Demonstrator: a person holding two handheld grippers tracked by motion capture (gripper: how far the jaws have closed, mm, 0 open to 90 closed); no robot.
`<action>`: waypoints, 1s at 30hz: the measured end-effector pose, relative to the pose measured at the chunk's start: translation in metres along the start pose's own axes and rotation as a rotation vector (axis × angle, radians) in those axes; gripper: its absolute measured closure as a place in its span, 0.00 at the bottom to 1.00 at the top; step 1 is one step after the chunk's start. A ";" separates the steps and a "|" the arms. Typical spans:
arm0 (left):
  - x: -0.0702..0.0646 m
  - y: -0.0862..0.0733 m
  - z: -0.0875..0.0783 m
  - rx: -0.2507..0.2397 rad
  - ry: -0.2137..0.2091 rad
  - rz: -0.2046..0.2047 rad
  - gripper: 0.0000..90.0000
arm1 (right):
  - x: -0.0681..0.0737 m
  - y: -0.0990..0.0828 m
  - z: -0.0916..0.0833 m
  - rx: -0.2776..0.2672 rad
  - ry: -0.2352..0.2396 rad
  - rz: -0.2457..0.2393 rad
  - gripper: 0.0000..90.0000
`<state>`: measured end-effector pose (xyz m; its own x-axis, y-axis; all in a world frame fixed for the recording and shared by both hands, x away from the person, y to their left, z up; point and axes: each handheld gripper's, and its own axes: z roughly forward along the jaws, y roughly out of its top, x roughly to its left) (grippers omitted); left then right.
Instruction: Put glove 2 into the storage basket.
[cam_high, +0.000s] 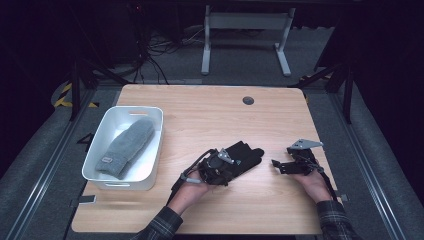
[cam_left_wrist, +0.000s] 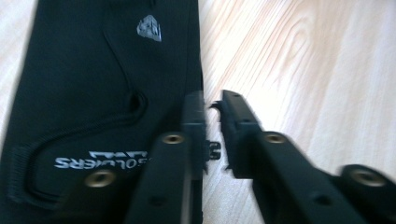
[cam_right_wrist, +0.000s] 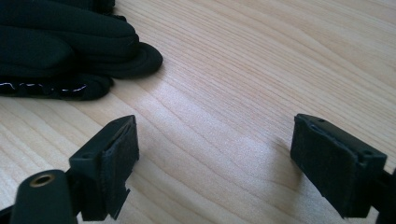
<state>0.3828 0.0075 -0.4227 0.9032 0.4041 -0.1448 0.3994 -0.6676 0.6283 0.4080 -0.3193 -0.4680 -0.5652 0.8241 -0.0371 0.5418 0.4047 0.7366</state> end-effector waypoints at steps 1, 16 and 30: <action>0.001 0.002 -0.002 -0.012 0.003 0.005 0.74 | 0.000 0.000 0.000 0.000 -0.001 0.001 0.17; 0.032 0.034 0.024 0.018 0.082 0.054 0.14 | 0.000 0.000 0.000 0.001 -0.003 0.004 0.17; 0.041 0.027 0.049 0.094 0.112 0.053 0.15 | 0.000 0.000 0.000 0.000 -0.006 0.011 0.18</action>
<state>0.4386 -0.0244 -0.4493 0.9021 0.4308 -0.0242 0.3698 -0.7431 0.5578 0.4077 -0.3194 -0.4680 -0.5555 0.8308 -0.0333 0.5480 0.3959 0.7368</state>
